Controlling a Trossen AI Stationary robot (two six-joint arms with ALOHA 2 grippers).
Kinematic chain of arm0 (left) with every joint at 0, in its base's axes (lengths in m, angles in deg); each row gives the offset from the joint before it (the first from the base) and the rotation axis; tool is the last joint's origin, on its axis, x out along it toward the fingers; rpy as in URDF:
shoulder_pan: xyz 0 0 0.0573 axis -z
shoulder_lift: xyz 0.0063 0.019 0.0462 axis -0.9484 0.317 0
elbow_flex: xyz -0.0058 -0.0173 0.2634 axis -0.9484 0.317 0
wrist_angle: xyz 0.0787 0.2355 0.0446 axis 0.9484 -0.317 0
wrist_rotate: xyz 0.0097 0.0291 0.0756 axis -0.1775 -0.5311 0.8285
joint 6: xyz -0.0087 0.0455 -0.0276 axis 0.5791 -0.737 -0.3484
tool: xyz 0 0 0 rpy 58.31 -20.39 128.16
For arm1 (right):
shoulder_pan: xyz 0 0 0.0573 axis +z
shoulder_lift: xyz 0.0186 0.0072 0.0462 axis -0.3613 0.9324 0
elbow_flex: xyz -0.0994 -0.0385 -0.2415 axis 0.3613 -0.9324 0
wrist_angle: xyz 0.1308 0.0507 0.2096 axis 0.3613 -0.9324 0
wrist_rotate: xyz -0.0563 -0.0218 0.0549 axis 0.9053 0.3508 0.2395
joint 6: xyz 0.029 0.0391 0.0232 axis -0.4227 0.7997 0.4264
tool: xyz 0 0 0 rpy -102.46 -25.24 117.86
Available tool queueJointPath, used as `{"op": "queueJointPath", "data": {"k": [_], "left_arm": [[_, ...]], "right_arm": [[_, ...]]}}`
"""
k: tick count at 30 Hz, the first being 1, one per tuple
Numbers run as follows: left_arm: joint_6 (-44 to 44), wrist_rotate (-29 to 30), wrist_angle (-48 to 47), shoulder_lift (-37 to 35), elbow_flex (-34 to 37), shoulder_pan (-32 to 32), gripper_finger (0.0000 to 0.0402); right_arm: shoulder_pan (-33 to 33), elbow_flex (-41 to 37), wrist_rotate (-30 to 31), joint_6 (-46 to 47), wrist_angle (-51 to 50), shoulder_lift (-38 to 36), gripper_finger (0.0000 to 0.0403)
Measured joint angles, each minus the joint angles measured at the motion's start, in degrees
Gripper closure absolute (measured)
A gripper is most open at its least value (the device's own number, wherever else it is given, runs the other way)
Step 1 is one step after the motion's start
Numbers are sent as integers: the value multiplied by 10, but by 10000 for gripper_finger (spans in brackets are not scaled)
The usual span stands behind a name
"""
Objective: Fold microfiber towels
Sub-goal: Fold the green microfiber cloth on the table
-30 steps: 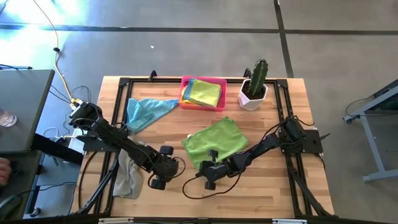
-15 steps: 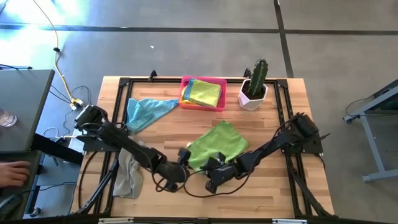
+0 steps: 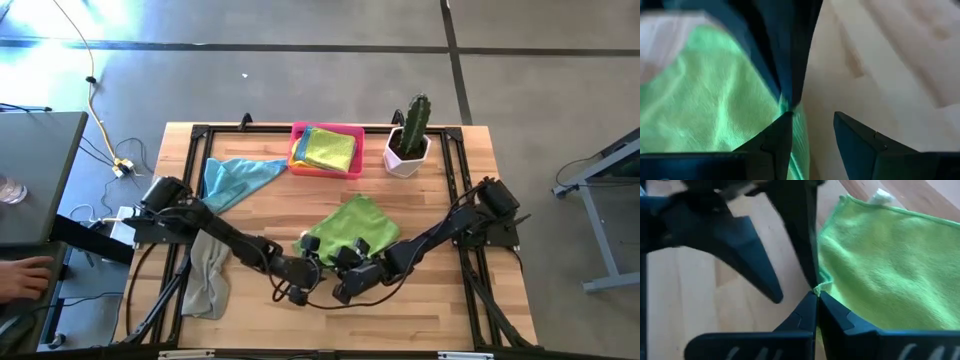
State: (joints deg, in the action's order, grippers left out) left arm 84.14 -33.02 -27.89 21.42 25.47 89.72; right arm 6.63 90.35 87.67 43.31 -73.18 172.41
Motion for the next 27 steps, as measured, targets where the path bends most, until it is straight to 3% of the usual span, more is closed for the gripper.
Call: {"op": "queueJointPath", "data": {"k": [9, 19, 27], "left_arm": [[14, 17, -51, 35, 0, -13, 266], [-1, 18, -51, 34, 0, -13, 266], [-1, 20, -54, 34, 0, -4, 266]], "right_arm": [[27, 1, 15, 5, -41, -27, 403], [71, 1, 34, 92, -144, -45, 403], [94, 1, 32, 98, -150, -45, 403]]}}
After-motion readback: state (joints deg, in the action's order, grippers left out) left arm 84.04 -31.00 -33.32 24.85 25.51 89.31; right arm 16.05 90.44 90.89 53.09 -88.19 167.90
